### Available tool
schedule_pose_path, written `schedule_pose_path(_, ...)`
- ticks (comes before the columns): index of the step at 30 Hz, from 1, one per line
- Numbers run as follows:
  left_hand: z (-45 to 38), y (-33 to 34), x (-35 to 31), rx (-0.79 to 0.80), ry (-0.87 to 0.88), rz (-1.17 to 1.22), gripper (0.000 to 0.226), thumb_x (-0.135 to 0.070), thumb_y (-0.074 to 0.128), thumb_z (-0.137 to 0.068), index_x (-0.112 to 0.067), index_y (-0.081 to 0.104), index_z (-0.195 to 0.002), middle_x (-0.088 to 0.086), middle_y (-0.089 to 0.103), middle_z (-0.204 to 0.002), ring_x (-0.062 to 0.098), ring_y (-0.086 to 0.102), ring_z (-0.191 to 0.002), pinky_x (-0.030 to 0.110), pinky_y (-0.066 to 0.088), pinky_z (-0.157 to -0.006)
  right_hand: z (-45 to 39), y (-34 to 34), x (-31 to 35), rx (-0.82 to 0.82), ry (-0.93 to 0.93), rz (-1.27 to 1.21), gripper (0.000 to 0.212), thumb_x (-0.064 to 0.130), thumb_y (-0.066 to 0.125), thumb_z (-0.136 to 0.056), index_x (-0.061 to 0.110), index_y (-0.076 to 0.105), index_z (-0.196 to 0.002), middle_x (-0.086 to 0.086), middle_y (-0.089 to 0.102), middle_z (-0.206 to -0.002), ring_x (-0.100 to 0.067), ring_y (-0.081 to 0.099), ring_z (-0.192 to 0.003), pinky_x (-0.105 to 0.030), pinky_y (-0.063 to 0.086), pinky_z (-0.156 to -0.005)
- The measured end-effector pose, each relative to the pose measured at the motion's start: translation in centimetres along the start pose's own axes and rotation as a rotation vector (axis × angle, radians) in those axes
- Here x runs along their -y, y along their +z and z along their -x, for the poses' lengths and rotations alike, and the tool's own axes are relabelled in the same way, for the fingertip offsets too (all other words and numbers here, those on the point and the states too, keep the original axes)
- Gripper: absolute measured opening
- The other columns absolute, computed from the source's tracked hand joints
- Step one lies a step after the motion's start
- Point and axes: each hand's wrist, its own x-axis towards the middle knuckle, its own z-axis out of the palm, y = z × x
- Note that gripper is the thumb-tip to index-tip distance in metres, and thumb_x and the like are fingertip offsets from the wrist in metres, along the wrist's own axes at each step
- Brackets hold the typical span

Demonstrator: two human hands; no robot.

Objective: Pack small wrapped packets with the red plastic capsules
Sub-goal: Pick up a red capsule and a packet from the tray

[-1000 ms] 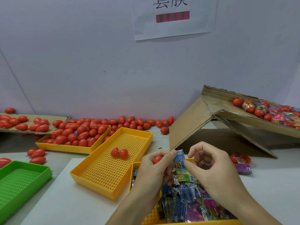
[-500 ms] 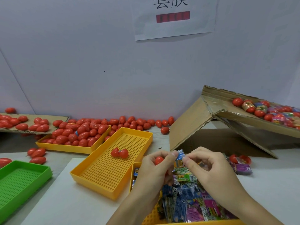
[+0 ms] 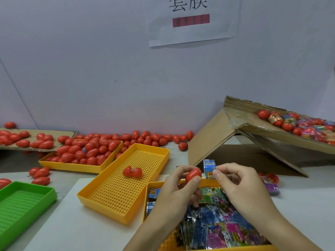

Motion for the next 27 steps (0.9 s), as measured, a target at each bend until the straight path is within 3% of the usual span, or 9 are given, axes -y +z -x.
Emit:
schedule_pose_path(5, 0.26, -0.10, -0.36, 0.010, 0.054, -0.119, 0.023, -0.022, 0.069, -0.091, -0.025, 0.062, -0.113, 0.003, 0.061, -0.109, 0.012, 0.064, -0.073, 0.027, 0.057, -0.067, 0.07, 0.05, 0.16, 0.052, -0.019, -0.023, 0.020, 0.023, 0.065, -0.093, 0.037, 0.068, -0.080, 0.028, 0.069, -0.086, 0.006, 0.064, -0.085, -0.006, 0.048, -0.068)
schedule_pose_path(8, 0.27, -0.08, -0.37, 0.007, 0.056, -0.140, 0.023, -0.024, 0.072, -0.089, -0.023, 0.062, -0.110, 0.004, 0.061, -0.107, 0.012, 0.064, -0.074, 0.028, 0.058, -0.068, 0.07, -0.03, 0.23, 0.064, -0.008, -0.061, 0.016, 0.025, 0.064, -0.093, 0.036, 0.071, -0.083, 0.022, 0.071, -0.086, 0.001, 0.067, -0.084, -0.013, 0.052, -0.068)
schedule_pose_path(19, 0.24, -0.06, -0.45, -0.009, 0.046, -0.045, 0.035, -0.020, 0.078, -0.081, -0.019, 0.060, -0.112, 0.006, 0.067, -0.109, 0.020, 0.072, -0.081, 0.030, 0.059, -0.068, 0.12, 0.02, 0.14, 0.057, -0.074, 0.036, 0.014, 0.026, 0.070, -0.088, 0.040, 0.069, -0.085, 0.027, 0.069, -0.090, 0.003, 0.064, -0.090, -0.022, 0.053, -0.075)
schedule_pose_path(27, 0.13, -0.15, -0.38, -0.016, 0.036, -0.015, 0.047, -0.029, 0.082, -0.070, -0.018, 0.061, -0.111, 0.004, 0.069, -0.109, 0.016, 0.071, -0.079, 0.023, 0.055, -0.066, 0.00, -0.26, 0.18, 0.016, -0.067, 0.033, 0.015, 0.021, 0.073, -0.086, 0.035, 0.072, -0.086, 0.021, 0.071, -0.089, -0.002, 0.066, -0.087, -0.033, 0.056, -0.079)
